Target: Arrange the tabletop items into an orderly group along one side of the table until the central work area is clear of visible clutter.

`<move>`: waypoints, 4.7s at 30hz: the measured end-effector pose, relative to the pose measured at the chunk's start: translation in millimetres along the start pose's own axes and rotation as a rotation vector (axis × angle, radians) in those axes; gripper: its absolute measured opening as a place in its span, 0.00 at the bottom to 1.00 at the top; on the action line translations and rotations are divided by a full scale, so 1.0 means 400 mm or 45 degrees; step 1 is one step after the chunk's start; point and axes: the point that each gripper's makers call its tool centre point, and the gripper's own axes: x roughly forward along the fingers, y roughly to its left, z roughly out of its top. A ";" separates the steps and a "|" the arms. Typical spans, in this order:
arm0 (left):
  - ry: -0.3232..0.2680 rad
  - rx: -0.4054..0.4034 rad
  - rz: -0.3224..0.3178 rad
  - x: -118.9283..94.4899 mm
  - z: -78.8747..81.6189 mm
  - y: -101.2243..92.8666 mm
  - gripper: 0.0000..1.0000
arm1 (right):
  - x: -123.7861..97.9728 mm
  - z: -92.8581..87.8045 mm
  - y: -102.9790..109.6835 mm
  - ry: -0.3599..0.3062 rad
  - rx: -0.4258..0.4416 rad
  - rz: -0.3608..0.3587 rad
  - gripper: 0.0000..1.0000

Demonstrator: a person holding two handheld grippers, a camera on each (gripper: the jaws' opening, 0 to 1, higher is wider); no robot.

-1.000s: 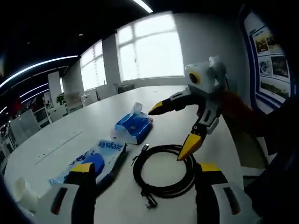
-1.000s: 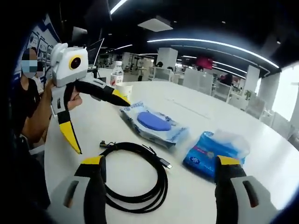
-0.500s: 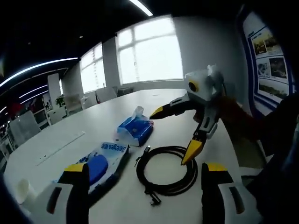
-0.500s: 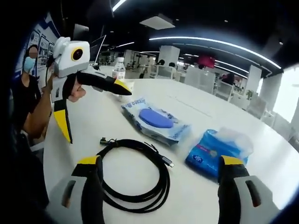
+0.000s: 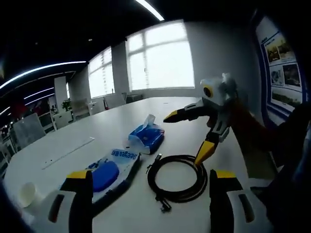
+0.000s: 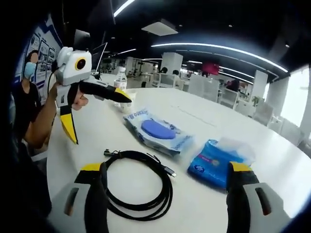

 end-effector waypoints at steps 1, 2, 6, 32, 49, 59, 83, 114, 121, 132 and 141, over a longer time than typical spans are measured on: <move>-0.003 -0.002 0.002 -0.005 0.000 0.001 1.00 | -0.002 0.001 -0.001 -0.002 0.004 -0.003 1.00; -0.007 -0.003 0.003 -0.009 0.000 0.002 1.00 | -0.004 0.002 -0.001 -0.005 0.006 -0.009 1.00; -0.019 -0.007 0.015 -0.033 -0.002 0.009 1.00 | -0.017 0.000 0.001 -0.007 0.006 -0.002 1.00; -0.073 -0.097 0.127 -0.181 -0.065 0.082 1.00 | -0.052 -0.016 -0.007 -0.009 0.065 -0.027 0.99; -0.125 -0.134 0.174 -0.271 -0.087 0.105 1.00 | -0.067 -0.020 0.008 -0.023 0.079 -0.028 0.99; -0.117 -0.161 0.211 -0.318 -0.123 0.135 1.00 | -0.084 -0.044 -0.006 -0.015 0.101 -0.045 0.99; -0.193 -0.182 0.224 -0.444 -0.126 0.133 1.00 | -0.157 -0.076 -0.037 -0.031 0.147 -0.106 0.99; -0.147 -0.229 0.400 -0.615 -0.250 0.157 1.00 | -0.236 -0.126 -0.037 0.003 0.170 -0.144 1.00; -0.112 -0.230 0.402 -0.630 -0.286 0.151 1.00 | -0.244 -0.150 -0.031 0.014 0.185 -0.127 1.00; -0.134 -0.205 0.421 -0.666 -0.305 0.148 1.00 | -0.262 -0.168 -0.014 0.026 0.165 -0.104 1.00; -0.108 -0.209 0.430 -0.683 -0.330 0.150 1.00 | -0.278 -0.185 -0.019 0.046 0.157 -0.131 1.00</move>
